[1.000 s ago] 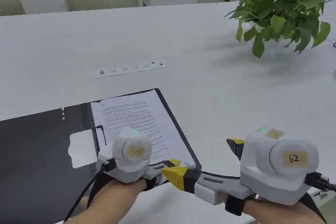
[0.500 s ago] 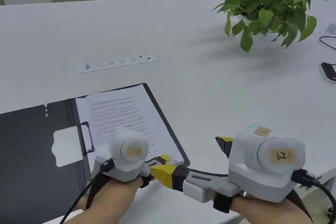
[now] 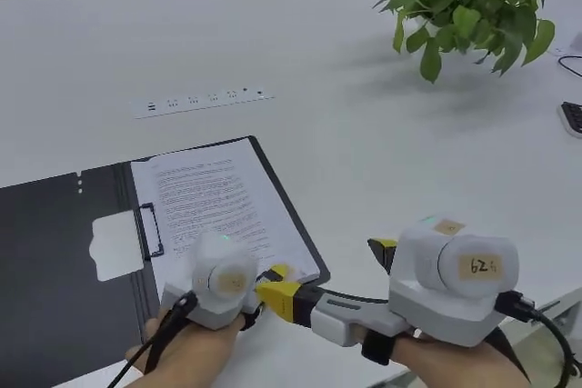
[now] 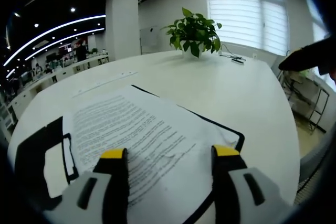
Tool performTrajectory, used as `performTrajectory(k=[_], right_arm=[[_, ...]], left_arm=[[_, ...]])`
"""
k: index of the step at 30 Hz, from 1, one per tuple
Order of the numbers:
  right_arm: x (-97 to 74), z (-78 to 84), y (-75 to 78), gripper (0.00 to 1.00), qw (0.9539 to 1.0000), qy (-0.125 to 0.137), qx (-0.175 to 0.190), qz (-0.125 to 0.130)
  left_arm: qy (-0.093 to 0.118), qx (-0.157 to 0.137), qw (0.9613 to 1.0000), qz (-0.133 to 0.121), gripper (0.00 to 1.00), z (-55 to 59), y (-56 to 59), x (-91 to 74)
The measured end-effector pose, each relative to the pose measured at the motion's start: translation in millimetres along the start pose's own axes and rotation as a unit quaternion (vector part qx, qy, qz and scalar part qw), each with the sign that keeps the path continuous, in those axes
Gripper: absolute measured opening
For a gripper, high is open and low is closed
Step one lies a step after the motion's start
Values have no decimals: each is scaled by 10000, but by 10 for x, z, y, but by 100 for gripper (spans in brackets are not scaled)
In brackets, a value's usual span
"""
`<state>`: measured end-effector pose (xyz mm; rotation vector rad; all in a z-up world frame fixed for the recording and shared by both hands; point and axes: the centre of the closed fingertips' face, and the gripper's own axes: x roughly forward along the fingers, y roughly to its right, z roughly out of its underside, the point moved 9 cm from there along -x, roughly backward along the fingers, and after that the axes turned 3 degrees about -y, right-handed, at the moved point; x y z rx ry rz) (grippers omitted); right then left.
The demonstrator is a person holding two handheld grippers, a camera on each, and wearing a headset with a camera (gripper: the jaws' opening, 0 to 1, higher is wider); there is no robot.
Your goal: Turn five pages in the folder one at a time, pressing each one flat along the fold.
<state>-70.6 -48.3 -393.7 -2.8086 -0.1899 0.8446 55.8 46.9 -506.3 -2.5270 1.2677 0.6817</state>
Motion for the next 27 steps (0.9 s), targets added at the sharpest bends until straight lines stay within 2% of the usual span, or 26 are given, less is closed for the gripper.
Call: performTrajectory(k=[3,9,13,18,25,27], right_arm=[[19,10,-3,98,10000,-15,17,-18],[49,30,-15,98,10000,-49,65,-43],[72,39,-24,97,9999,-70,113,-66],[100,49,-42,96,9998,-82,139,-97],[149,79,-19,94,9994,-98,299,-107],[177,85,-16,95,9992,-93,362,-125]], left_arm=[[129,58,9999,77,56,30,10,-13],[271,49,9996,109,50,69,-17,-21],[325,66,9994,43,34,87,-55,-31],[288,166,9994,44,28,68,-45,-19],[257,64,9996,-30,20,62,-64,-16],[234,35,9996,-173,10,61,-107,-18]])
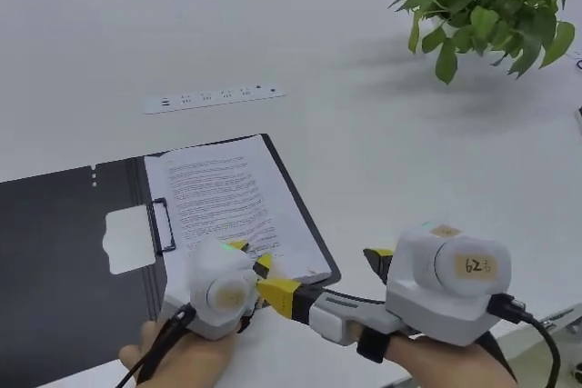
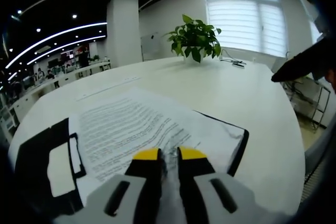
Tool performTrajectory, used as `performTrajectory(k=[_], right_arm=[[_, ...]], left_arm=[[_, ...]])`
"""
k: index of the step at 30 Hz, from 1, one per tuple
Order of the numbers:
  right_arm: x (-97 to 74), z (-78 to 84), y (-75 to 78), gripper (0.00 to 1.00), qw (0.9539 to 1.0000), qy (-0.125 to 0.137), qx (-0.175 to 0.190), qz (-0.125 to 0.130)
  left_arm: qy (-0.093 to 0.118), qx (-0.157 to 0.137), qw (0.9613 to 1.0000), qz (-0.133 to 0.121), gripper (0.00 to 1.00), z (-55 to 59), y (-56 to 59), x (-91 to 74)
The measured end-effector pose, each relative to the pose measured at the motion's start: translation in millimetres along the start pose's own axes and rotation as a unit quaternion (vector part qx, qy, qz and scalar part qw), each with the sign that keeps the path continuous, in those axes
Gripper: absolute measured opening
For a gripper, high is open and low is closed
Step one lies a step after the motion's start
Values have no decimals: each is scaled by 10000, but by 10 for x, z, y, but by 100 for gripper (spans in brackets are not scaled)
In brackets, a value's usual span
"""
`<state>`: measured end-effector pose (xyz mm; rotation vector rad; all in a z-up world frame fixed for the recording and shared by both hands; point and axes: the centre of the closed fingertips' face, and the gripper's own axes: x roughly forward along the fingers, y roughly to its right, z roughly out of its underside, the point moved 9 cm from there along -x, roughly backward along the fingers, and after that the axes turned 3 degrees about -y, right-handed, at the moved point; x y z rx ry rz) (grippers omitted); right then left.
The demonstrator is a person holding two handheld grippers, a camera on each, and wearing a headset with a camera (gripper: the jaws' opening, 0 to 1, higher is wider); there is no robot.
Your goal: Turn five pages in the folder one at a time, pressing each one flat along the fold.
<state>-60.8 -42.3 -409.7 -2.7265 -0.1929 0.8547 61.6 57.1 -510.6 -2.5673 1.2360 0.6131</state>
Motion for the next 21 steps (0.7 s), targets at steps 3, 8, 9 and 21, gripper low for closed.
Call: performTrajectory(k=[3,8,9,21], right_arm=[[50,12,-3,93,10000,-26,55,-20],[173,45,-34,90,9986,-5,487,-185],[196,50,-42,88,9980,14,590,-219],[276,175,-12,52,9777,143,1999,-627]], left_arm=[[-22,92,9999,51,8,2,-24,-8],[-37,9,10000,71,7,5,-48,-14],[-37,-24,10000,78,7,5,-44,-16],[-34,-237,9997,100,6,10,-44,-25]])
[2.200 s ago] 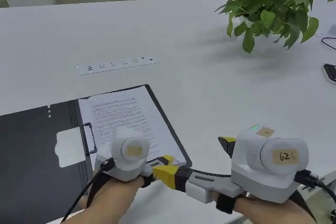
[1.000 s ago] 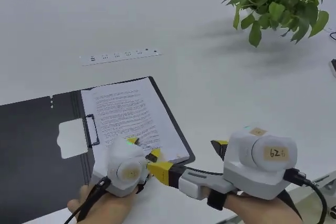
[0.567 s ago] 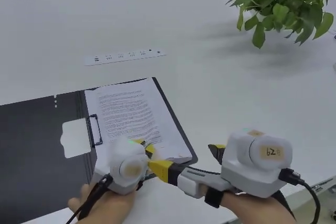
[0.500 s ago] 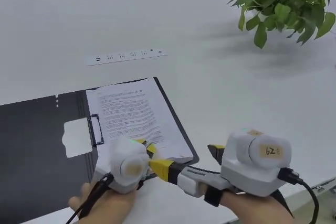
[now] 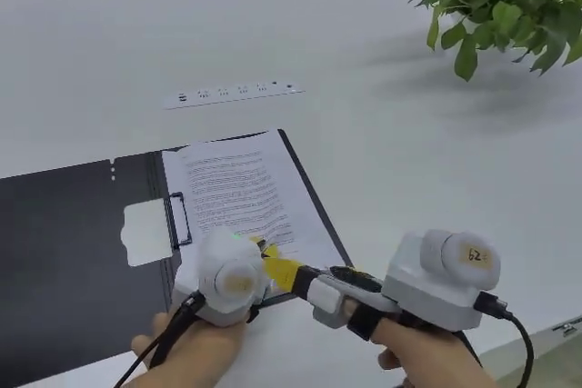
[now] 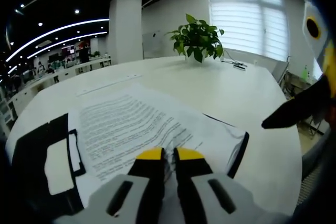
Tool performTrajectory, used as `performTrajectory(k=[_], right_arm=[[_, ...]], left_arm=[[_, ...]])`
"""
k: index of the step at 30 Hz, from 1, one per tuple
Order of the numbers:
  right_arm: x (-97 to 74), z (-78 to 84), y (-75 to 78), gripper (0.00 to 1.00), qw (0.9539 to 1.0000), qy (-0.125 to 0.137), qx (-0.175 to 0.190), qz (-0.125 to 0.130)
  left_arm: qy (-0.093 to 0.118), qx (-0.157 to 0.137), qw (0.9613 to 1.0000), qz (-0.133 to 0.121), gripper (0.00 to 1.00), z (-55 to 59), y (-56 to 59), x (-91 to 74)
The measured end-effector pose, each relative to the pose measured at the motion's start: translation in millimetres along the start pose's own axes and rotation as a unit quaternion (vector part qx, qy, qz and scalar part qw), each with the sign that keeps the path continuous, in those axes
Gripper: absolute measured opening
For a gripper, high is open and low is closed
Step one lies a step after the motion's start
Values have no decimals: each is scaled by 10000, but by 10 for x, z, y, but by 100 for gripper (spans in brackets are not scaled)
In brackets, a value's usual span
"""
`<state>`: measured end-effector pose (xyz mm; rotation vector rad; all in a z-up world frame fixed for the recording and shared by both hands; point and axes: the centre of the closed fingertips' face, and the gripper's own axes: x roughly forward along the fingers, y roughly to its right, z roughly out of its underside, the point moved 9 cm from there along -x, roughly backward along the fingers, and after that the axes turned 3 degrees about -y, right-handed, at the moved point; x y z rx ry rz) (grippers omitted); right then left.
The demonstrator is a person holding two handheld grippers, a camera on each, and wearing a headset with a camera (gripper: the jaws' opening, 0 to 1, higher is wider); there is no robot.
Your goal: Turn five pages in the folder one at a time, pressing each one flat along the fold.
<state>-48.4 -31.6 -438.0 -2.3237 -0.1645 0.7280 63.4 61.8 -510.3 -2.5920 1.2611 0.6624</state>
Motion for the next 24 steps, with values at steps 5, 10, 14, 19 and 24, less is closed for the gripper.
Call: performTrajectory(k=[5,10,14,19,24], right_arm=[[-4,-64,75,52,9996,146,231,62],[96,-60,95,48,9983,146,569,48],[183,3,122,46,9968,66,794,58],[248,70,149,43,9940,19,1087,79],[298,100,159,42,9925,-8,1223,87]], left_arm=[[-7,51,10000,21,6,2,-5,5],[-5,17,10000,19,6,2,-4,2],[-7,13,10000,21,6,3,-4,6],[2,-12,10000,17,6,2,2,4],[0,-24,10000,18,6,4,-1,8]])
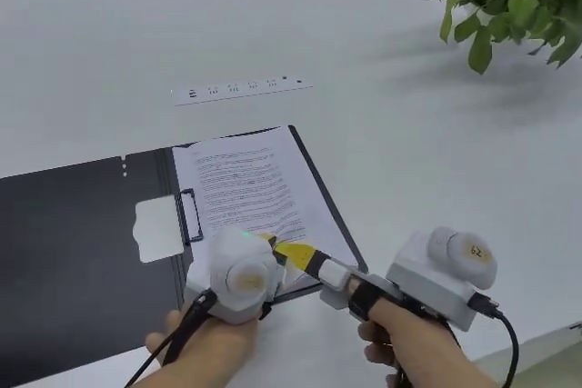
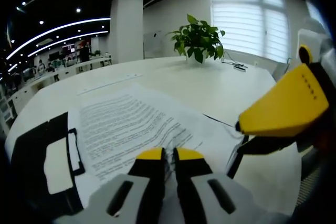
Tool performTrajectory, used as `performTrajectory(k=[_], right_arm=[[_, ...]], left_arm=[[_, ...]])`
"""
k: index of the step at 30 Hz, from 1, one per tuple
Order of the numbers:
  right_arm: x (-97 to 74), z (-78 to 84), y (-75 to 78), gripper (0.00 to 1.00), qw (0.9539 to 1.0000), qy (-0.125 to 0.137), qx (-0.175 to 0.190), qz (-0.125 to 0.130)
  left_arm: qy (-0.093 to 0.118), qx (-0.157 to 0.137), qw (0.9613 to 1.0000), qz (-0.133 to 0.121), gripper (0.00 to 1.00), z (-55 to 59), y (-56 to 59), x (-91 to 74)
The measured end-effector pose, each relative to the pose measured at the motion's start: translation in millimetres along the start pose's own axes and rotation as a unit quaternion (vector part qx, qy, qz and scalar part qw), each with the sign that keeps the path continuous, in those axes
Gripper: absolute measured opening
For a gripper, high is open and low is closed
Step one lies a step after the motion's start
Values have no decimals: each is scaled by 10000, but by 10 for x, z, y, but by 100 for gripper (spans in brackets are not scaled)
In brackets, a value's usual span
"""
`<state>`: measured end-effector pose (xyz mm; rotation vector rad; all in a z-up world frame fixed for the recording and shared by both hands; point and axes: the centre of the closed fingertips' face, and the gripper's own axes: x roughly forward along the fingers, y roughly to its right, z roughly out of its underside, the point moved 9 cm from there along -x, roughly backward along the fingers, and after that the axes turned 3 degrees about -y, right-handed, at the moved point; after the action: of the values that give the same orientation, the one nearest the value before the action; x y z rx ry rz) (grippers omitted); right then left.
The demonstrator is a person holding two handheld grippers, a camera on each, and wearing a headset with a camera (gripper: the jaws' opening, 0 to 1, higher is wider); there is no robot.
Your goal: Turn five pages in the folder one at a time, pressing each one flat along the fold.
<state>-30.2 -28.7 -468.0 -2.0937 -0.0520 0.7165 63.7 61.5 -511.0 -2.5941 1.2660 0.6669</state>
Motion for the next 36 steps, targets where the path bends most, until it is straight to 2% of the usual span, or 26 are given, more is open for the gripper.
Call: performTrajectory(k=[10,21,27,30,33,36], right_arm=[[105,10,66,38,9996,57,258,98],[148,-2,203,15,9961,183,683,535],[153,3,250,1,9949,235,703,679],[150,9,244,0,9950,253,701,672],[140,12,231,0,9954,300,639,654],[114,13,202,0,9963,328,519,601]], left_arm=[[8,-15,10000,-4,6,-3,3,-2],[-3,-66,10000,-11,6,-7,4,-3],[-30,-120,9999,-13,6,-10,3,2],[-45,-159,9999,-18,6,-15,6,-7],[-86,-284,9996,-4,5,-25,5,-18],[-213,-649,9976,99,4,-35,-24,-88]])
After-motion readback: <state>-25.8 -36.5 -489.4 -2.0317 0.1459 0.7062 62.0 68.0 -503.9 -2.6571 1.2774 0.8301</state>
